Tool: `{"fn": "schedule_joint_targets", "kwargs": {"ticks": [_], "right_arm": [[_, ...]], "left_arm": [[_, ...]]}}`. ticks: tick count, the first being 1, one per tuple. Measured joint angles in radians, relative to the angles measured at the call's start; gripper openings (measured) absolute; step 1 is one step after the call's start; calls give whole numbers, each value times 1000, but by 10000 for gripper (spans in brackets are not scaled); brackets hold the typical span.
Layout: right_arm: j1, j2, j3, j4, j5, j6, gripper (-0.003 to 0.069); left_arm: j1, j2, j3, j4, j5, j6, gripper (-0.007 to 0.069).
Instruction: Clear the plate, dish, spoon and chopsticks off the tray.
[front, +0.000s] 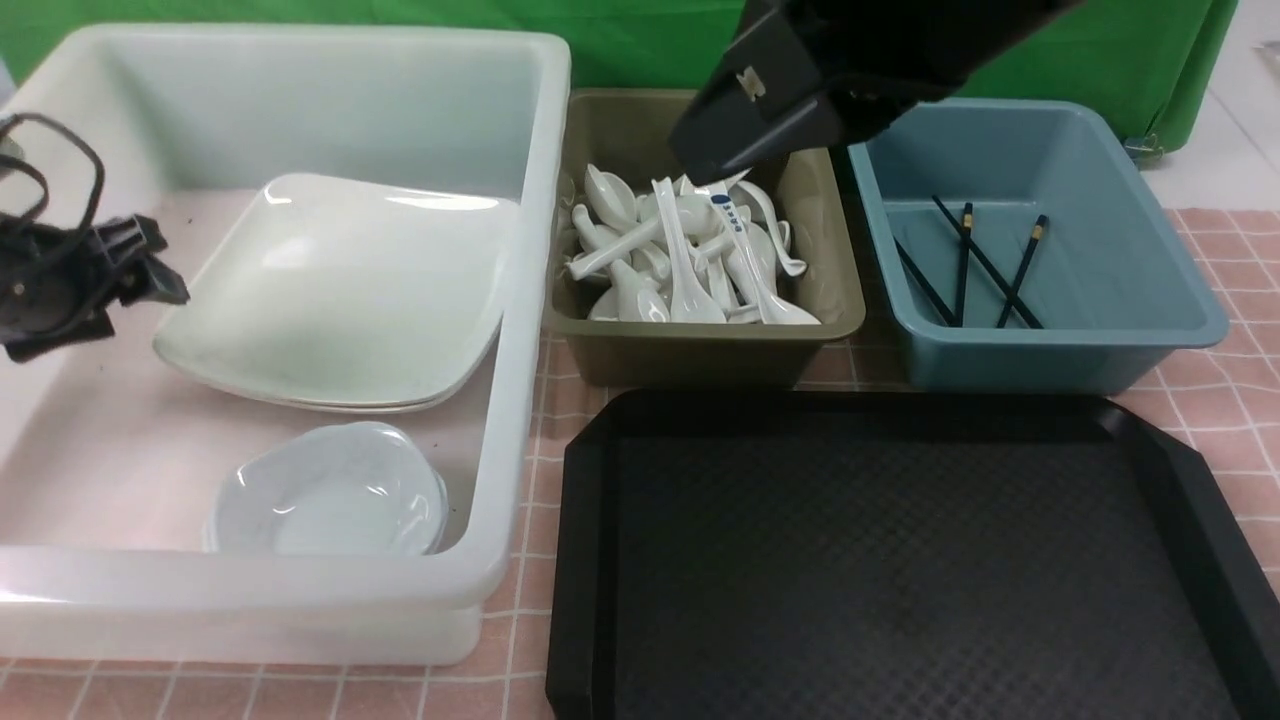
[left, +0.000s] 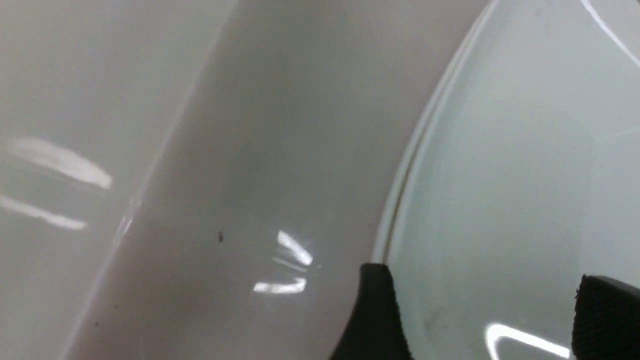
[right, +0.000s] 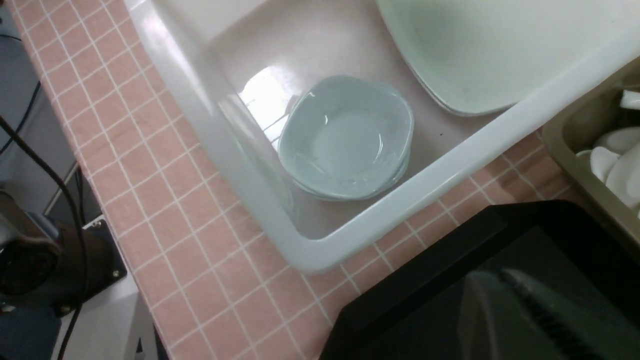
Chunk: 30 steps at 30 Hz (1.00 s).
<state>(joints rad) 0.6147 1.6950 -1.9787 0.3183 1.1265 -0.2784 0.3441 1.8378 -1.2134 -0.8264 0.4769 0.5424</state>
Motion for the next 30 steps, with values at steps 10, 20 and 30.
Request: {"fn": "schedule_joint_targets", "kwargs": {"ticks": [10,20,30], "right_arm": [[0,-176,-29,-347,7,193,30],[0,-618,237,-623,-90,343,30],[0,-1236,1056,-816,-706,624,30]], "left_arm": [[-151,-284,-101,102,198,34,3],[-611,-707,-86,254,254,2,-11],[-786,-1178,266,465,119,-259,-13]]}}
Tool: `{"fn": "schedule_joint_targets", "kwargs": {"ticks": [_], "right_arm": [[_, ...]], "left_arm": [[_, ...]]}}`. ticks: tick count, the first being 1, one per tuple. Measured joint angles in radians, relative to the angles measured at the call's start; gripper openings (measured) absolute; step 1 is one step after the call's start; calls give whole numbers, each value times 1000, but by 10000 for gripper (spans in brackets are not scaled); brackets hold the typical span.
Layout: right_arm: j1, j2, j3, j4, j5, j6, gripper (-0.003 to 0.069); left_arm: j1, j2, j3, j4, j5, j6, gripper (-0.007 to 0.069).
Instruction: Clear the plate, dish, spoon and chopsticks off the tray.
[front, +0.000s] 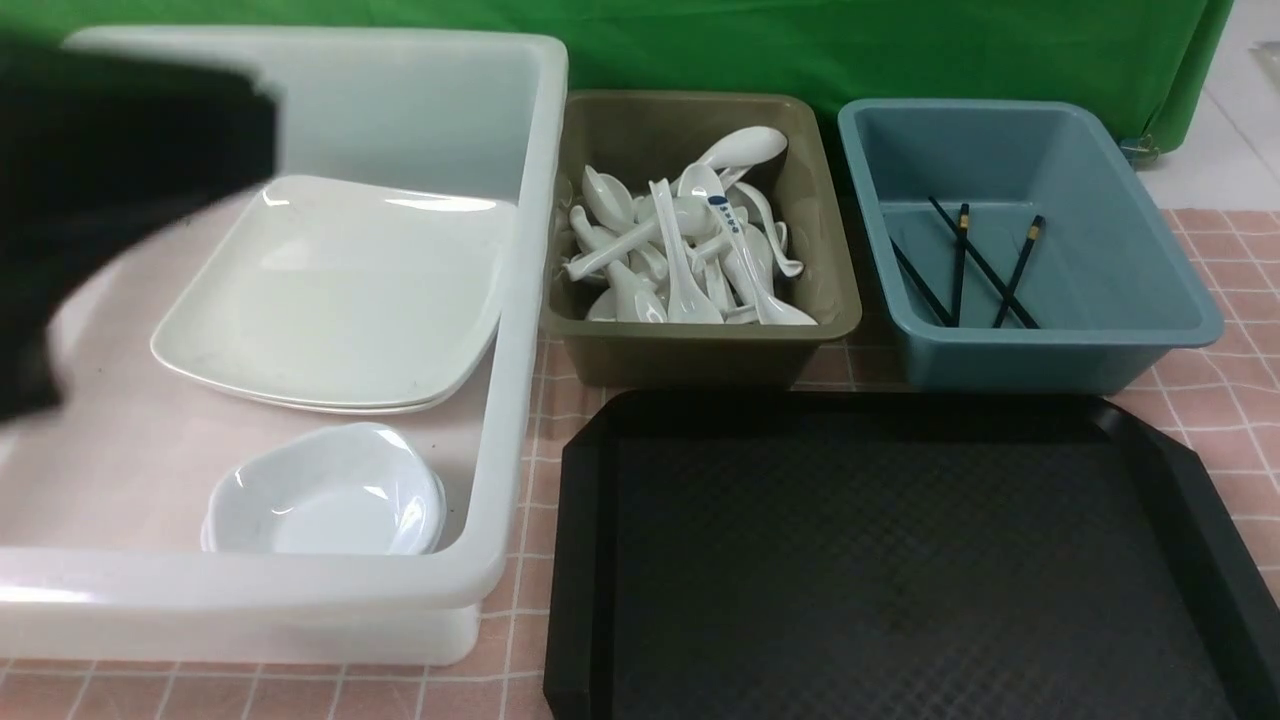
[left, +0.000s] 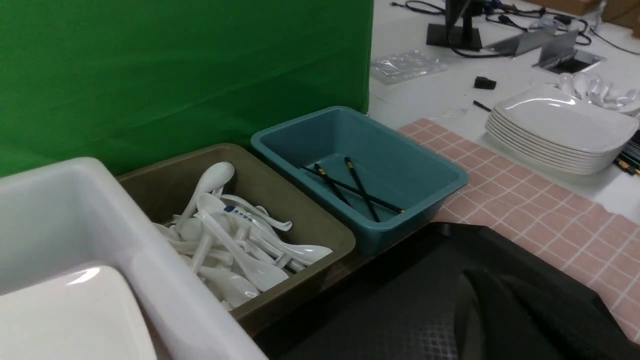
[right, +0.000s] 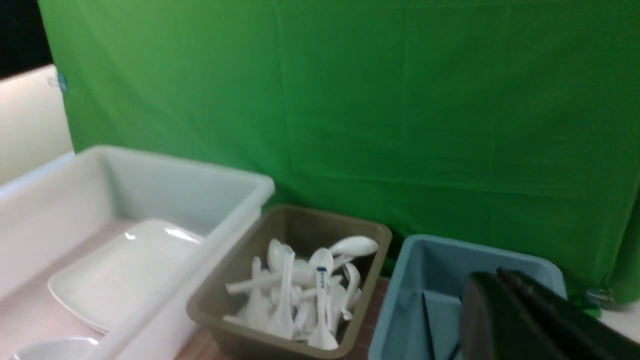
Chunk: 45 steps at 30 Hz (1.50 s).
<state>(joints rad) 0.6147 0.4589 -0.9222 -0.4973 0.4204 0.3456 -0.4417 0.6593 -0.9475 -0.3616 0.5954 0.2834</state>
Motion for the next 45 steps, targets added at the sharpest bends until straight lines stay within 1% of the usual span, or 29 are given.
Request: {"fn": "schedule_joint_targets", "kwargs": {"ticks": [5,7,9,11,14,20,27,34,39,41,43,44,45], "right_arm": [[0,-229,353,-9,-273,19,30],[0,-267,420,-9,-338,22,30],[0,-297,476,-10,-404,29,30],[0,-305,494,-11,-426,35,30],[0,-306,502,-12,-430,37,36],[0,-307,502,-13,-428,37,45],[0,-307,502,-13,-405,38,59],[0,-307,502,-13,-404,38,76],[0,-307,502,-13,-402,39,90],[0,-307,502,-13,-402,39,92],[0,-307,502,-13,-402,39,99],[0,-307,502,-13,-402,39,99],[0,-307,502,-13,-402,39,101]], "left_arm": [[0,-222,295,21,-127,-30,-13],[0,-271,377,21,-165,-43,-13],[0,-320,472,21,-235,-59,-11],[0,-347,525,21,-288,-68,-6],[0,-362,587,21,-359,-76,-3],[0,-363,599,25,-383,-78,-2],[0,-364,599,115,-383,-78,-2],[0,-365,599,140,-383,-78,-2],[2,-372,603,213,-384,-79,-2],[10,-380,608,227,-390,-79,-2],[68,-418,645,247,-424,-79,-2],[74,-422,649,247,-428,-79,-2],[134,-460,690,248,-465,-80,-2]]}}
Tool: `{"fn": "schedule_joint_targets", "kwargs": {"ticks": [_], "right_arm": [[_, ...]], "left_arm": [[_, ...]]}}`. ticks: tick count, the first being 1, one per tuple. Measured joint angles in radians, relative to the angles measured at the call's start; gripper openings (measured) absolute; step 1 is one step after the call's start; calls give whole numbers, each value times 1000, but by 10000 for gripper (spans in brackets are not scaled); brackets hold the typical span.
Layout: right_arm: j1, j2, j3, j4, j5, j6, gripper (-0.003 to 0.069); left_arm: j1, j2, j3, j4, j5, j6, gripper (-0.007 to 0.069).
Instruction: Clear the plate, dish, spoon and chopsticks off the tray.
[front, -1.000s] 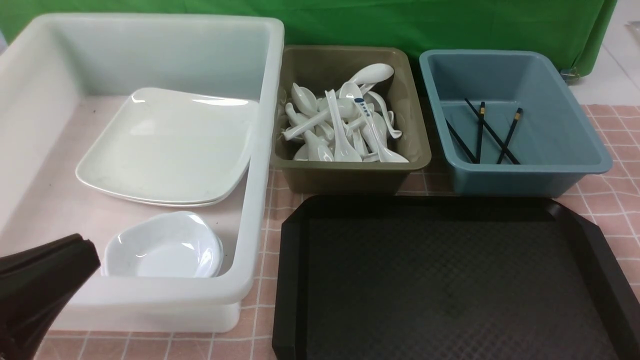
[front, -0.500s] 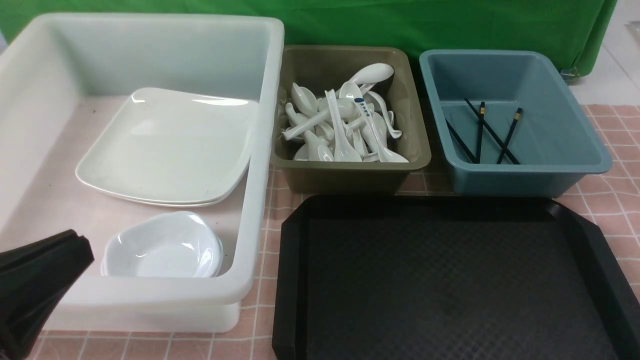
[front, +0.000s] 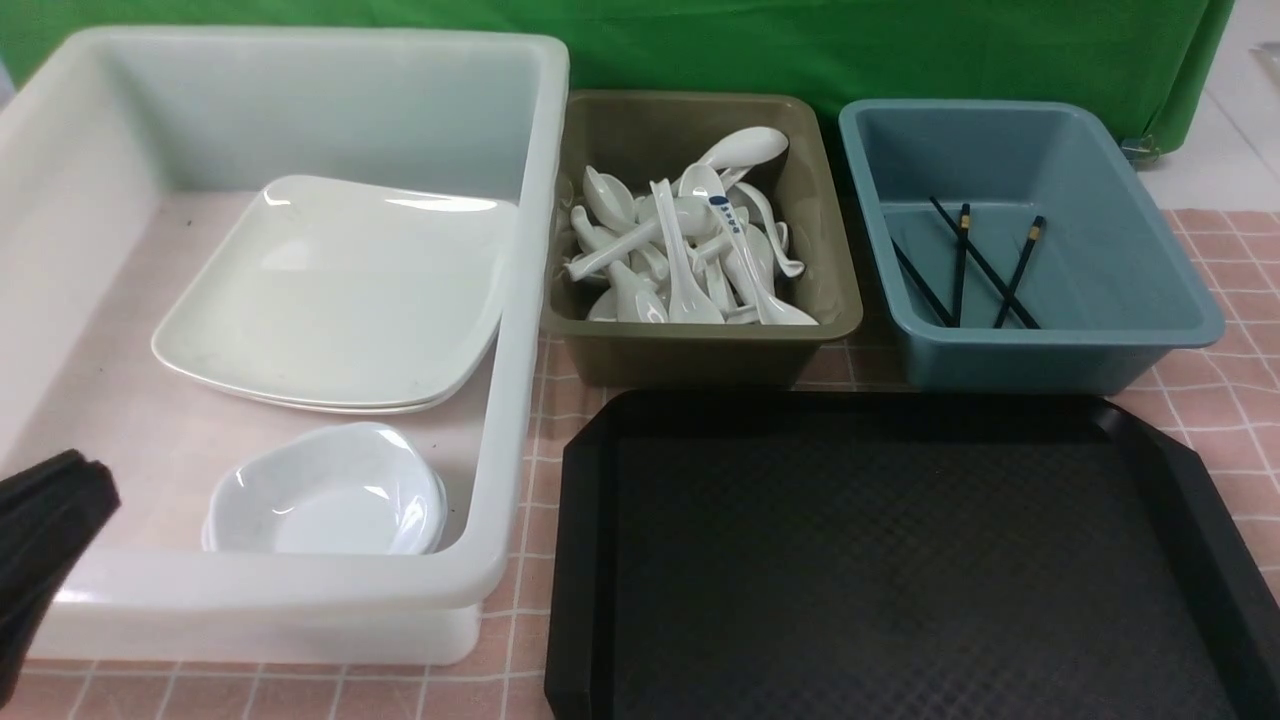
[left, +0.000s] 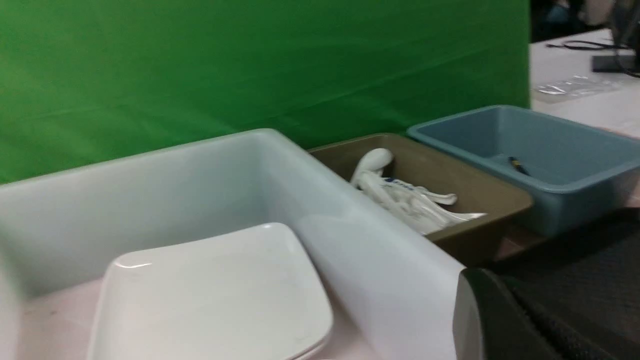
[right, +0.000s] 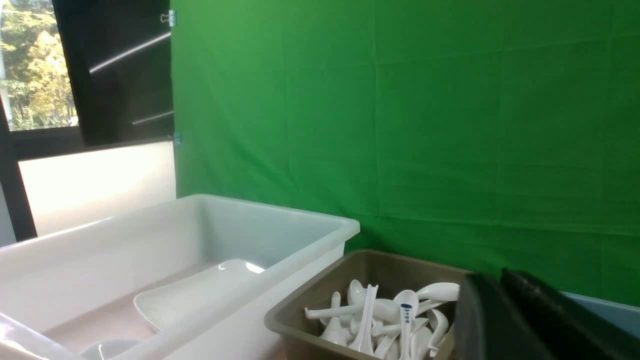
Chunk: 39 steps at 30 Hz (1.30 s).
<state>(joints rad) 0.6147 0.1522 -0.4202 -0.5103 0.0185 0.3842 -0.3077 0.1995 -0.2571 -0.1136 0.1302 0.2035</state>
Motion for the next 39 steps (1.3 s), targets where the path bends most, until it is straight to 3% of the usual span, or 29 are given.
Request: {"fn": "schedule_joint_targets", "kwargs": {"ticks": [5,10,18,39], "right_arm": [[0,0,0,0,0,0,112],[0,0,0,0,0,0,118],[0,0,1,0,2,0,139],[0,0,1,0,4,0,177]], "left_arm": [[195,-110,152,-8,-65,-1,-2],[284,-191,258,-9,-68,-1,-1],[291,-200,264,-12,83,-1,0],[291,-200,264,34,88,-1,0]]}}
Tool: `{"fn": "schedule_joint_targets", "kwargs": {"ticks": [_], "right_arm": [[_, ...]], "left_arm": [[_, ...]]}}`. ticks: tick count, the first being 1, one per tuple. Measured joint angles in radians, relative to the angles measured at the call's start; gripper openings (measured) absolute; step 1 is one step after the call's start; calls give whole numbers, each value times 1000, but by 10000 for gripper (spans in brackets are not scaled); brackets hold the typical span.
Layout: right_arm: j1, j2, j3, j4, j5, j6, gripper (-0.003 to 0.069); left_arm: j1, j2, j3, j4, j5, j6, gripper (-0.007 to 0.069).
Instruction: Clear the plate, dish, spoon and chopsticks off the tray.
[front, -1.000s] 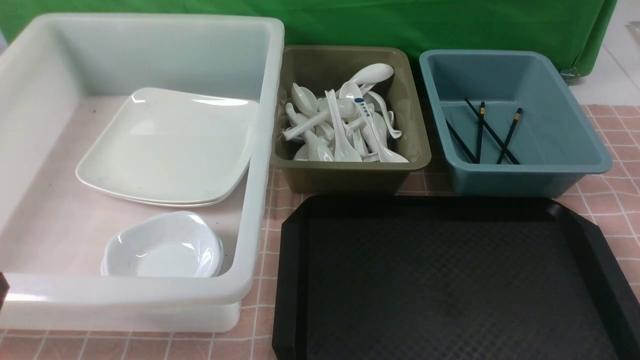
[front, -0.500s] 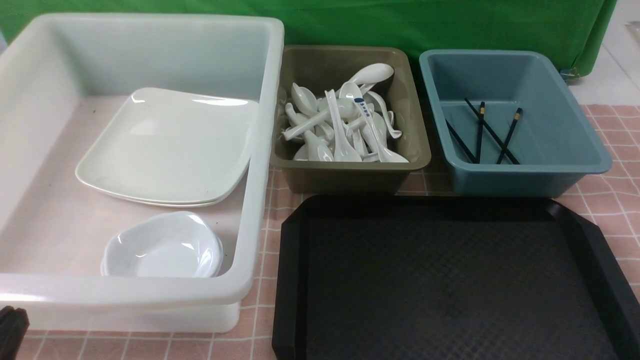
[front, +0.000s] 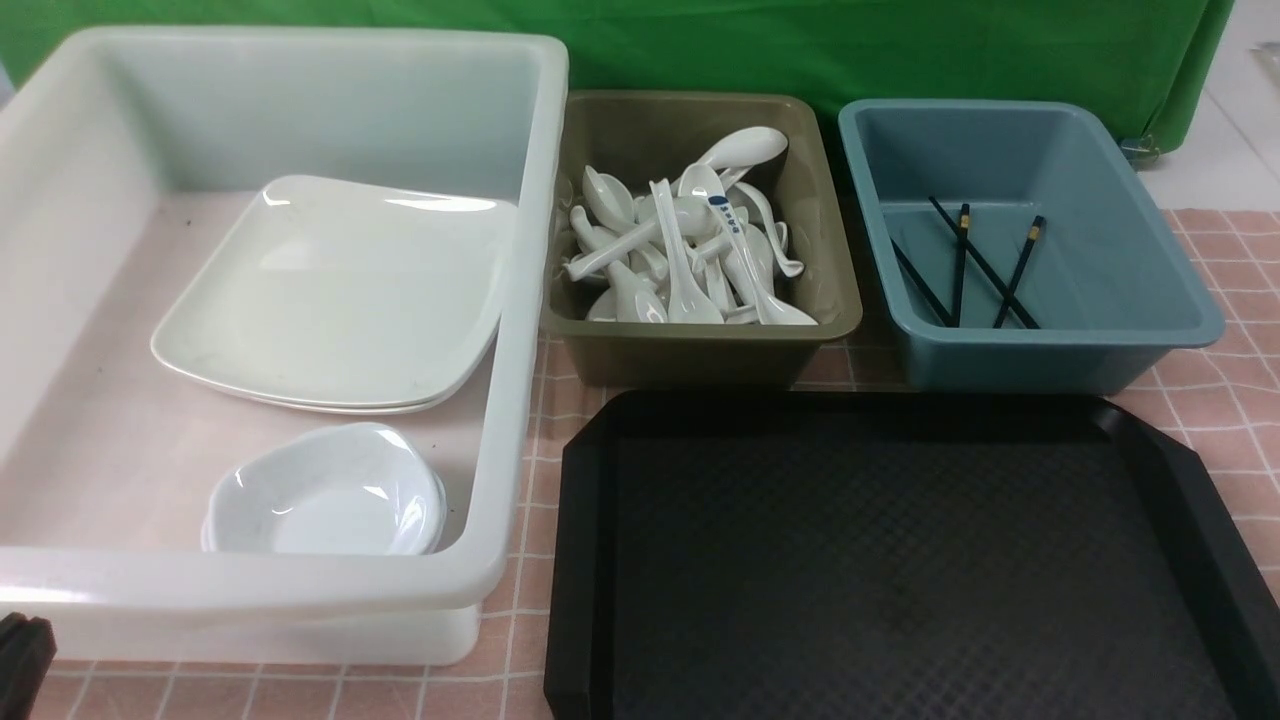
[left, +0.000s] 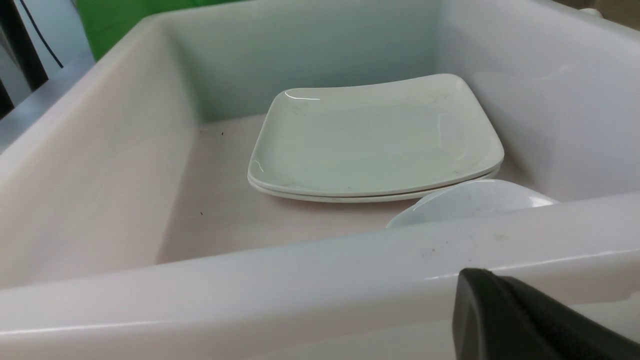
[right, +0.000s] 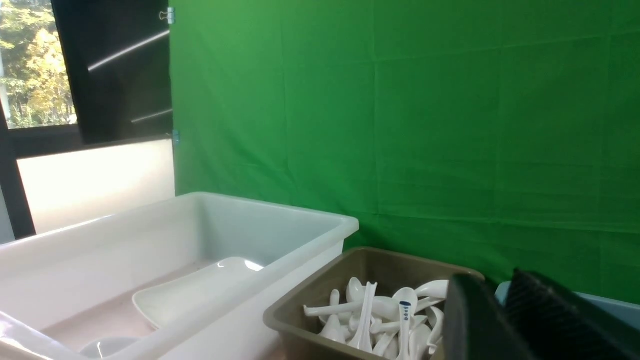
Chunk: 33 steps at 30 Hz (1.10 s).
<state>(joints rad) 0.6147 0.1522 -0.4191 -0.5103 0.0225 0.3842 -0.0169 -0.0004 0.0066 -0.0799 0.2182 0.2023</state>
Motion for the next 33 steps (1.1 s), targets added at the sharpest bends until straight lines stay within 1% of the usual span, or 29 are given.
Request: {"fn": "schedule_joint_targets", "kwargs": {"ticks": [4,5,6,8,9,10,11,12,14,18,20,22,23,24,25,27,29,30,31,33], "right_arm": [[0,0,0,5,0,-5,188],[0,0,0,29,0,-21,192],[0,0,0,63,0,-46,194],[0,0,1,189,0,-159,195],[0,0,0,204,0,-171,196],[0,0,3,322,0,-286,196],[0,0,4,332,0,-295,196],[0,0,7,395,0,-354,196],[0,0,8,424,0,-379,198],[0,-2,10,440,0,-396,199],[-19,-22,29,446,-7,-416,201],[-94,-37,59,448,-8,-423,204],[-155,-41,80,448,-8,-424,206],[-166,-42,85,448,-8,-424,206],[-246,-43,130,448,-8,-433,210],[-368,-47,208,449,-6,-452,216],[-453,-58,282,449,-5,-455,224],[-469,-60,290,449,-5,-456,224],[-514,-78,350,450,-4,-456,227],[-565,-109,402,450,15,-457,232]], "left_arm": [[0,0,0,0,0,0,0],[0,0,0,0,0,0,0],[0,0,0,0,0,0,0],[0,0,0,0,0,0,0],[0,0,0,0,0,0,0],[0,0,0,0,0,0,0],[0,0,0,0,0,0,0],[0,0,0,0,0,0,0],[0,0,0,0,0,0,0],[0,0,0,0,1,0,0],[0,0,0,0,1,0,0],[0,0,0,0,3,0,0],[0,0,0,0,4,0,0],[0,0,0,0,4,0,0],[0,0,0,0,4,0,0],[0,0,0,0,4,0,0],[0,0,0,0,4,0,0],[0,0,0,0,4,0,0],[0,0,0,0,4,0,0],[0,0,0,0,4,0,0]]}}
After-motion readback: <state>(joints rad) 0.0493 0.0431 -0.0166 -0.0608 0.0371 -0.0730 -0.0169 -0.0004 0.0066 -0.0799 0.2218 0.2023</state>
